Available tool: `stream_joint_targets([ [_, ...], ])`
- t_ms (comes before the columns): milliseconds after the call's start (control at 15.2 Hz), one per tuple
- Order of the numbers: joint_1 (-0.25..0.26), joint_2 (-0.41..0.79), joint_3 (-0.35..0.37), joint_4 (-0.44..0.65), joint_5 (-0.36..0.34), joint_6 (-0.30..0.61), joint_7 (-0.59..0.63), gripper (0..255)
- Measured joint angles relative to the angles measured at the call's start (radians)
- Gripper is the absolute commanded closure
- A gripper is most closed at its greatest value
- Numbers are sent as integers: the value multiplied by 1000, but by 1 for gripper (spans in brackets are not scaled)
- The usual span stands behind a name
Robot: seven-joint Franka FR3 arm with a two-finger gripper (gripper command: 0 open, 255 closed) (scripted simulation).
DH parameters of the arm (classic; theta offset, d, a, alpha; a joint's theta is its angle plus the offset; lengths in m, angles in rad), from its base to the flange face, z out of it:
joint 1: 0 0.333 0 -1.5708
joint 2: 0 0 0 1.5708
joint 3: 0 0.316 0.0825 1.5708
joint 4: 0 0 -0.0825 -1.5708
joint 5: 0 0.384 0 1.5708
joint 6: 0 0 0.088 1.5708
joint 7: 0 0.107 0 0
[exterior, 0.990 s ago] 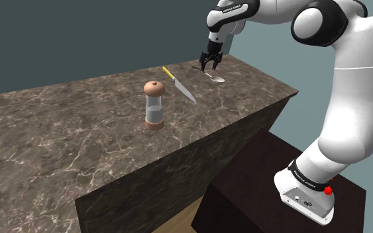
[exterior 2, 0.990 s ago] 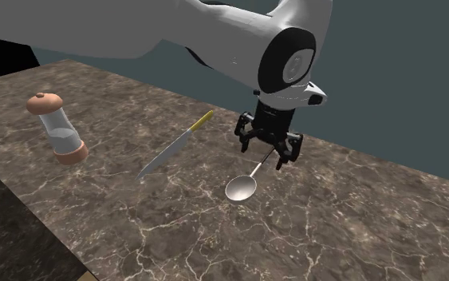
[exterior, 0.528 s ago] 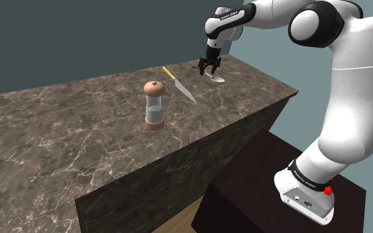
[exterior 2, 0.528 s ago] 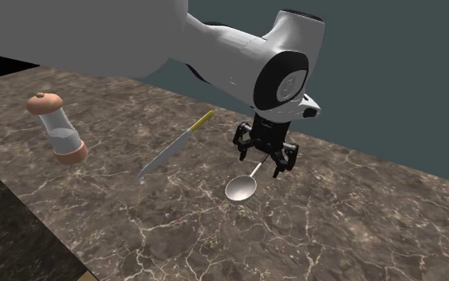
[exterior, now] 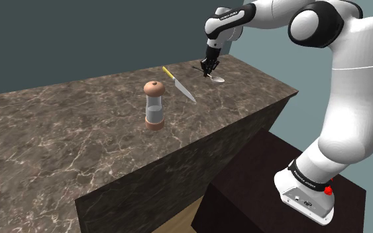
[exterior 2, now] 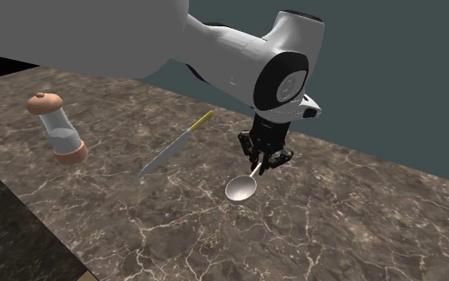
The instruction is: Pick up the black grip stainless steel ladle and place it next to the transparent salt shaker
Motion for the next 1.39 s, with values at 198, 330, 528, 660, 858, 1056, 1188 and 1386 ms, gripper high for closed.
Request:
stream_joint_targets([
  [198,0,0,0,0,0,0,0,255],
  [330,0,0,0,0,0,0,0,255],
  [528,0,-3,0,2,-1,-5,1,255],
  [660,1,-13,-1,8,-3,-20,4,255],
  [858,2,-25,-2,30,-6,-54,10,255],
  [1056,2,-37,-4,51,-9,-87,14,255],
  [1188,0,-45,-5,69,-11,-112,15,255],
  [1386,0,-57,-6,88,-14,-144,20,255],
])
